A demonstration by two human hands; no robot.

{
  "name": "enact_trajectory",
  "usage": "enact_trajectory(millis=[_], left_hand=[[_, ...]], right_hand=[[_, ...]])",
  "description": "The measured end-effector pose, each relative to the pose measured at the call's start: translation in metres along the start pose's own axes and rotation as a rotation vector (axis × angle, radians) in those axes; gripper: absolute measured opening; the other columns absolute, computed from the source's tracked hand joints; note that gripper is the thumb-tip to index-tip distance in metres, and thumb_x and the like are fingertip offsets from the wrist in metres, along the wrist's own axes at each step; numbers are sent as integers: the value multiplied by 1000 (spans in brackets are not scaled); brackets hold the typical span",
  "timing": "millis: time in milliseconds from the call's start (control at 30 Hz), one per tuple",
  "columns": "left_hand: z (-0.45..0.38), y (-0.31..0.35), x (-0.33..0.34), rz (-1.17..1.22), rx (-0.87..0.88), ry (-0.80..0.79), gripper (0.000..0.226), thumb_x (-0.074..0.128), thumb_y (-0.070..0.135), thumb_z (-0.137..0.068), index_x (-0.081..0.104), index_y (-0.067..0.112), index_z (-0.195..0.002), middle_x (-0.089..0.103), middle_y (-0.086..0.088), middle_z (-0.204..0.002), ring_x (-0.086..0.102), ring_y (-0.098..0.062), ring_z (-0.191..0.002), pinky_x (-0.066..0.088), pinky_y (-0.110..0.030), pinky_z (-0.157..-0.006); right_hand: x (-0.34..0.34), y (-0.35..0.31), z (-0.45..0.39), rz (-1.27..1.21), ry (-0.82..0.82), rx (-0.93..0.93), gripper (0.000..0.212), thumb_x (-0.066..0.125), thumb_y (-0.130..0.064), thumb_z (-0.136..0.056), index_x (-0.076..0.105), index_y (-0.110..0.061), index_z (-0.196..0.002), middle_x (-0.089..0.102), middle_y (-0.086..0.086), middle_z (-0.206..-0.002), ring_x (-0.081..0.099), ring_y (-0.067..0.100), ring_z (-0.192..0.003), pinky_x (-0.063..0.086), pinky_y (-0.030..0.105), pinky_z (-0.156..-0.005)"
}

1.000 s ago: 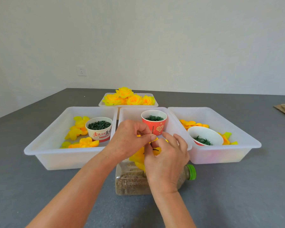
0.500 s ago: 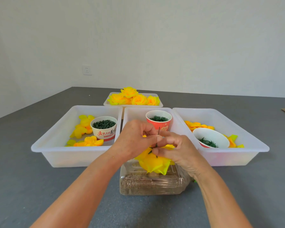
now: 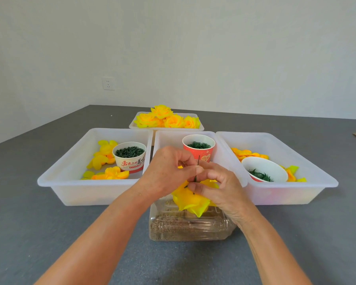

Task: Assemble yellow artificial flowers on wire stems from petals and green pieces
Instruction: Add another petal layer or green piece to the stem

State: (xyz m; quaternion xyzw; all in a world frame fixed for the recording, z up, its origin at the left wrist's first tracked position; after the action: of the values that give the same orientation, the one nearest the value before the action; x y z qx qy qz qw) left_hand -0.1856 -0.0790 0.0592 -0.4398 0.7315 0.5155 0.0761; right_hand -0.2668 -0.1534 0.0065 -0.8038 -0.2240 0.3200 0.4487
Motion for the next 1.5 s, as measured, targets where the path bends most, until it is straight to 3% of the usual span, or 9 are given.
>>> enact_trajectory(millis=[100, 233, 367, 400, 633, 767, 933, 1100, 1500], left_hand=[[0, -2, 1, 22, -2, -6, 24, 71, 13, -80, 64, 22, -59, 61, 12, -57, 56, 2, -62, 40, -4, -60], [-1, -5, 1, 26, -3, -12, 17, 71, 14, -80, 67, 16, -63, 62, 11, -59, 53, 3, -60, 40, -7, -59], [-3, -6, 1, 14, -5, -14, 15, 72, 14, -79, 68, 15, -64, 61, 13, -58, 54, 6, -60, 39, -6, -60], [-2, -6, 0, 15, -8, -9, 16, 72, 14, -79, 67, 16, -63, 60, 13, -57, 54, 6, -59, 39, -6, -60], [5, -12, 0, 93, -81, 43, 16, 73, 18, -79, 69, 28, -67, 67, 14, -64, 60, 0, -65, 47, -15, -66], [17, -18, -2, 35, -77, 84, 16, 73, 13, -78, 69, 28, -74, 69, 9, -79, 64, -9, -79, 50, -22, -75], [27, -25, 0, -46, -73, 71, 5, 73, 12, -79, 75, 16, -81, 71, 5, -81, 64, -9, -82, 48, -23, -78], [25, -17, 1, -109, -11, 61, 3, 73, 11, -78, 75, 11, -80, 70, -1, -83, 63, -17, -83, 49, -38, -81], [23, -6, 5, -286, 81, 13, 3, 70, 9, -79, 73, 8, -79, 66, 0, -83, 59, -17, -85, 46, -37, -78]], right_hand=[[-1, 2, 3, -43, 77, -10, 17, 81, -25, -63, 72, -38, -65, 62, -9, -118, 50, 14, -121, 36, 46, -105], [-1, 9, 1, -29, 93, 37, 23, 82, -18, -66, 70, -36, -60, 59, 3, -125, 46, 19, -125, 35, 46, -107], [0, 8, 2, 34, 76, 58, 27, 82, -20, -66, 67, -40, -57, 59, -7, -123, 39, -6, -121, 29, 18, -102], [0, 8, 2, 73, 77, 65, 27, 82, -21, -66, 66, -40, -56, 58, -9, -124, 34, -7, -123, 24, 18, -101], [-2, -6, 9, -122, 62, 29, 26, 80, -11, -68, 74, -36, -67, 67, -3, -103, 61, 11, -102, 48, 40, -93], [-7, -2, 8, -95, 73, 75, 30, 77, -11, -73, 74, -40, -67, 65, -15, -112, 49, 10, -122, 35, 43, -107], [-10, 5, 14, -108, 119, 116, 22, 77, -16, -73, 74, -35, -63, 65, -10, -114, 49, 5, -122, 36, 43, -108], [-9, 5, 14, 20, 119, 94, 25, 74, -20, -77, 70, -38, -60, 63, -18, -111, 35, 2, -129, 21, 29, -105], [-6, 1, 12, 106, 75, 47, 23, 73, -16, -78, 68, -33, -63, 67, -17, -104, 36, 1, -129, 25, 34, -109]])
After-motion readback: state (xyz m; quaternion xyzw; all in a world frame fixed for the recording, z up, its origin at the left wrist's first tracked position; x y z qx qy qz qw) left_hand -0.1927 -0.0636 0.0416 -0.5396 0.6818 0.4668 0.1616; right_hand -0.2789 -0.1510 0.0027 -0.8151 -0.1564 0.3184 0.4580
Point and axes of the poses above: each hand's wrist, its own z-axis away from the middle knuckle, its own x-axis out of the palm, y = z × x, the point moved 9 cm from there along -z, towards the middle knuckle
